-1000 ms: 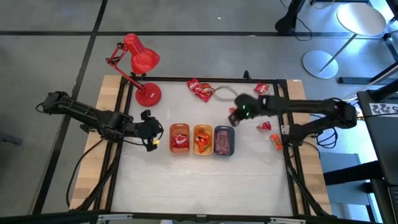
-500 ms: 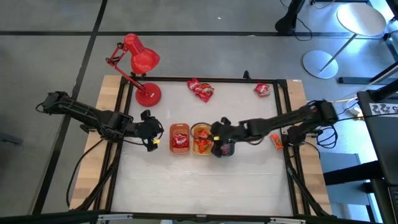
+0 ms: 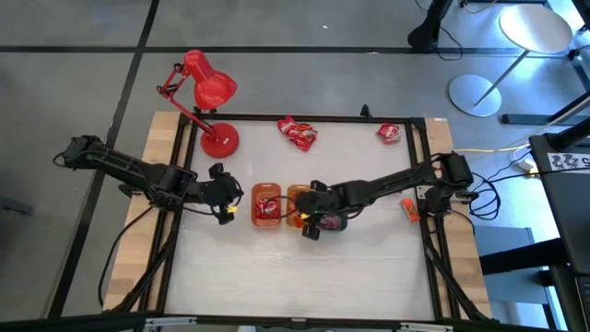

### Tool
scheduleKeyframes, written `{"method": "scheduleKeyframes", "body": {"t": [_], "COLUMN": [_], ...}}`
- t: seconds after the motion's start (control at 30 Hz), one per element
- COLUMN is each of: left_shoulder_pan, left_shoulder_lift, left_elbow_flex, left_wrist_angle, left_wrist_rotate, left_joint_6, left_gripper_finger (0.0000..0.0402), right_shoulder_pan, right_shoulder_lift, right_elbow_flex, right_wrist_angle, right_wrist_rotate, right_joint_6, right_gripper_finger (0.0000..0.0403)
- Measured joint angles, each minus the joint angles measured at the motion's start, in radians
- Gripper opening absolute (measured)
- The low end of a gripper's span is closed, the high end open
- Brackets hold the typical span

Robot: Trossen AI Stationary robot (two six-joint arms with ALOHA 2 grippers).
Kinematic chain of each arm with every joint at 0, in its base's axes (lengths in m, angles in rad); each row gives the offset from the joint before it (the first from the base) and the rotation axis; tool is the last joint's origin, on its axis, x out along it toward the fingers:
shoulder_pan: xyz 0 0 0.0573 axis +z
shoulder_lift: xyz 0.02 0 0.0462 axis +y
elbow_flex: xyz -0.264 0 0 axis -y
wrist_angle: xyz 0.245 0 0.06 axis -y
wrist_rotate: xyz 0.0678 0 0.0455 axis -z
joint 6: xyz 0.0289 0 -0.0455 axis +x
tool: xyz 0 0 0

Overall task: Sort candy
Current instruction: Put the orange candy into the yellow bin

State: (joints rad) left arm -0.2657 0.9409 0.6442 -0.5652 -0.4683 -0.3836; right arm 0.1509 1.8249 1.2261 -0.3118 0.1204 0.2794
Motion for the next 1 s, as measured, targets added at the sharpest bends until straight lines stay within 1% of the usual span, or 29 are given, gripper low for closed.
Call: {"method": "scheduleKeyframes", "body": {"t": [0.23, 0.3, 0.4, 0.53, 0.67, 0.8, 0.93, 1.0], "left_shoulder_pan": [0.0, 0.0, 0.0, 0.0, 0.0, 0.0, 0.0, 0.0], "left_shoulder_lift": [0.0, 0.0, 0.0, 0.0, 0.0, 0.0, 0.0, 0.0], "left_elbow_flex": [0.0, 0.0, 0.0, 0.0, 0.0, 0.0, 0.0, 0.0], "left_wrist_angle": [0.001, 0.001, 0.001, 0.001, 0.001, 0.001, 0.001, 0.001], "left_wrist_rotate": [0.0, 0.0, 0.0, 0.0, 0.0, 0.0, 0.0, 0.0], "left_joint_6": [-0.002, -0.002, -0.002, -0.002, -0.002, -0.002, -0.002, 0.002], "left_gripper_finger": [0.0004, 0.0004, 0.0004, 0.0004, 0.0004, 0.0004, 0.0004, 0.0004], "right_shoulder_pan": [0.0, 0.0, 0.0, 0.0, 0.0, -0.009, -0.072, -0.12], "right_shoulder_lift": [-0.002, -0.002, -0.002, -0.003, -0.003, -0.004, -0.014, -0.023], "right_elbow_flex": [0.002, 0.002, 0.004, 0.072, 0.16, 0.232, 0.252, 0.252], "right_wrist_angle": [-0.013, -0.013, -0.017, -0.111, -0.28, -0.427, -0.581, -0.627], "right_wrist_rotate": [0.001, 0.001, -0.013, -0.033, -0.016, 0.086, 0.111, 0.127], "right_joint_6": [0.001, 0.007, 0.009, 0.008, 0.004, 0.009, 0.059, 0.073], "right_gripper_finger": [0.0164, 0.0186, 0.0207, 0.0219, 0.022, 0.022, 0.0221, 0.0221]}}
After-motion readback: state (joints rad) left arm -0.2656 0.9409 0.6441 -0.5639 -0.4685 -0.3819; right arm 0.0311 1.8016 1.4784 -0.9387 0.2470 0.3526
